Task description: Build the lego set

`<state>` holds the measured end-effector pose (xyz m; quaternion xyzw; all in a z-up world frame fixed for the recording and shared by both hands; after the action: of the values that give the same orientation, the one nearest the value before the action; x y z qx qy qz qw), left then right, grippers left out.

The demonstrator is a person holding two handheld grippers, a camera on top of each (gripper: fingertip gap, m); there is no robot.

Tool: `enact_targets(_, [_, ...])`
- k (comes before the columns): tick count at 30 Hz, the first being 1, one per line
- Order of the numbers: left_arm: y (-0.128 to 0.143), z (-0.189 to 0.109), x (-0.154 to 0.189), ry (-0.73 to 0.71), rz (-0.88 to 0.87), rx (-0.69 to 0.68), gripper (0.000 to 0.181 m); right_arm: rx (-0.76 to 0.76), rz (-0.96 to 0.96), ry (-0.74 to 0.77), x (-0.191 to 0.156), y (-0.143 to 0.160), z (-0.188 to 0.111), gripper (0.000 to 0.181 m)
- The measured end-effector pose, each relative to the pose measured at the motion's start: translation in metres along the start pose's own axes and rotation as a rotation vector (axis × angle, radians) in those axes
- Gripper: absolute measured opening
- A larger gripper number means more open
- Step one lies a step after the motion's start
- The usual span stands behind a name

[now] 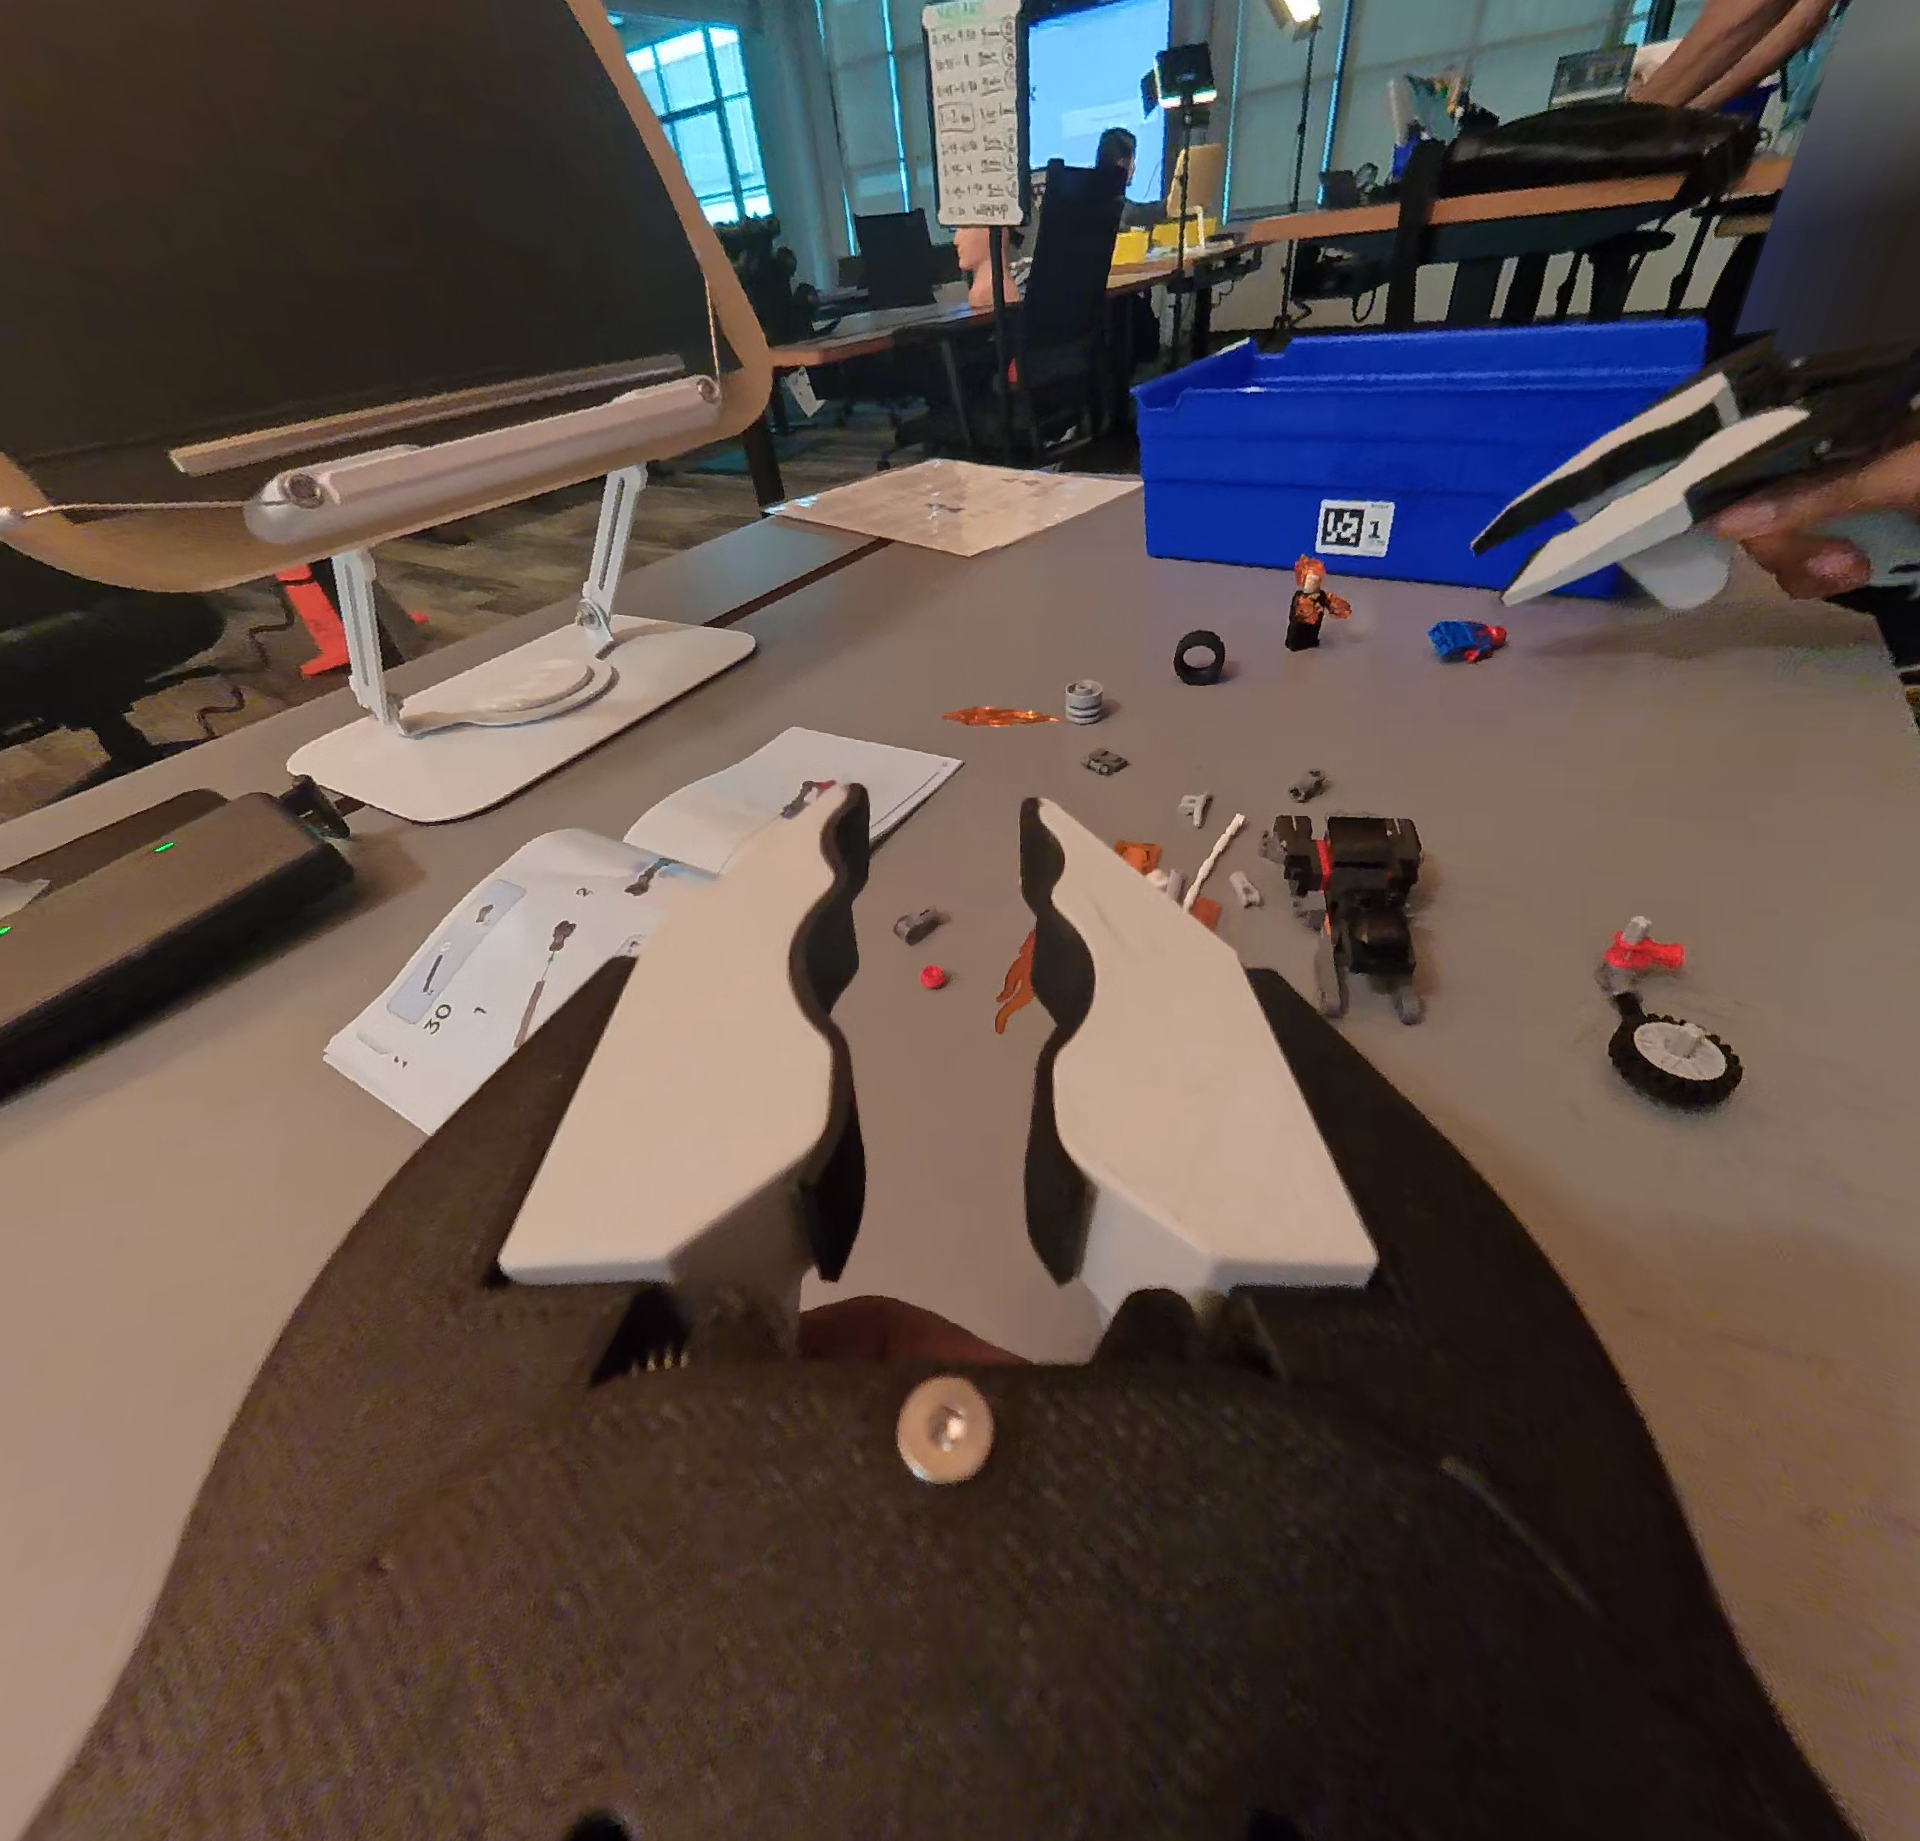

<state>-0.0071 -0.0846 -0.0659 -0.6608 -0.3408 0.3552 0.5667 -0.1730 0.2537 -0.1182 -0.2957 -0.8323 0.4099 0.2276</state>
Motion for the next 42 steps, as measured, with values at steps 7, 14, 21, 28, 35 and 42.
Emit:
enact_targets(7, [0.002, 0.002, 0.003, 0.005, 0.018, -0.018, 0.027, -0.121, 0.013, 0.061, 0.002, 0.014, 0.009, 0.053])
enact_targets(14, [0.002, 0.003, 0.004, 0.015, 0.017, -0.020, 0.028, -0.167, 0.046, -0.013, -0.009, 0.024, 0.019, 0.030])
enact_targets(21, [0.001, 0.007, 0.014, 0.083, -0.052, 0.011, 0.035, 0.028, -0.086, -0.116, -0.044, -0.014, 0.008, 0.022])
enact_targets(28, [-0.014, 0.028, 0.078, 0.515, -0.358, 0.103, 0.045, 0.555, -0.427, -0.222, -0.143, -0.071, -0.034, 0.022])
enact_targets(35, [-0.014, 0.049, 0.126, 0.752, -0.592, 0.076, 0.040, 0.738, -0.667, -0.167, -0.199, -0.073, -0.045, 0.022])
enact_targets(42, [-0.014, 0.052, 0.134, 0.824, -0.701, 0.090, 0.024, 0.793, -0.766, -0.145, -0.216, -0.071, -0.055, 0.022])
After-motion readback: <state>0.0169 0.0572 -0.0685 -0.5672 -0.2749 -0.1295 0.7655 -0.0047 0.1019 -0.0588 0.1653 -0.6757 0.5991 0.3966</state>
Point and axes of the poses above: each gripper's, where its closed fingertips meet, z out along the fingers, y out of its underside, x = y × z across the jaws, the point moved 3 cm from there along -z, back along the fingers, and after that the axes turned 10 degrees about y, right-handed, at the moved point
